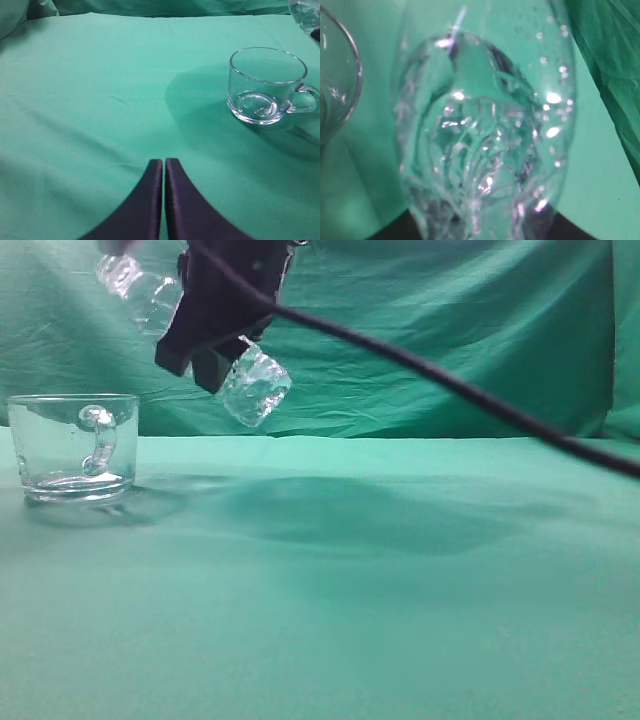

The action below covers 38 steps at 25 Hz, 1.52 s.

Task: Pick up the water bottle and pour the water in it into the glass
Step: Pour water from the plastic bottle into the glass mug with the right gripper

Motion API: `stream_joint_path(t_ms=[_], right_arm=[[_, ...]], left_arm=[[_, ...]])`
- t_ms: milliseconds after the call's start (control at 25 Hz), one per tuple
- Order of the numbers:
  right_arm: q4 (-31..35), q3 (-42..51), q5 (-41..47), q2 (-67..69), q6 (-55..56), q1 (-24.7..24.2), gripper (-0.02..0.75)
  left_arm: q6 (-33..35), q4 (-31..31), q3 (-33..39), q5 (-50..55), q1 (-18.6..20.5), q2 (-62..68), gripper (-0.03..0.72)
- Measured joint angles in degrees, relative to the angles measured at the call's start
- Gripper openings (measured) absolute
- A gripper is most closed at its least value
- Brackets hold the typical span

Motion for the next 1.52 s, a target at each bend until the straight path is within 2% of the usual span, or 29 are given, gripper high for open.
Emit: stream_joint_path(t_ms=[360, 680, 1000, 1360, 1520], right_arm=[[-11.27, -0.31, 0.51, 2.85, 0.00, 1.17, 0.239], [-25.94, -0.34, 3.39, 2.85, -0.12, 1.25, 0.239], [-35.96, -0.34, 3.39, 2.85, -0.12, 1.30, 0.239], [-42.77, -0.34, 3.89, 2.85, -0.21, 1.30, 0.239], [-43.89, -0.34, 4.59, 2.85, -0.21, 1.30, 0.239]], left_arm=[[0.00, 0.00, 0.00, 0.00, 0.00, 0.00, 0.000], [0.00, 0.00, 0.00, 0.00, 0.00, 0.00, 0.000], [0.00, 0.00, 0.00, 0.00, 0.00, 0.00, 0.000], [0.00, 0.00, 0.00, 0.00, 0.00, 0.00, 0.000], [0.00, 0.00, 0.00, 0.00, 0.00, 0.00, 0.000]])
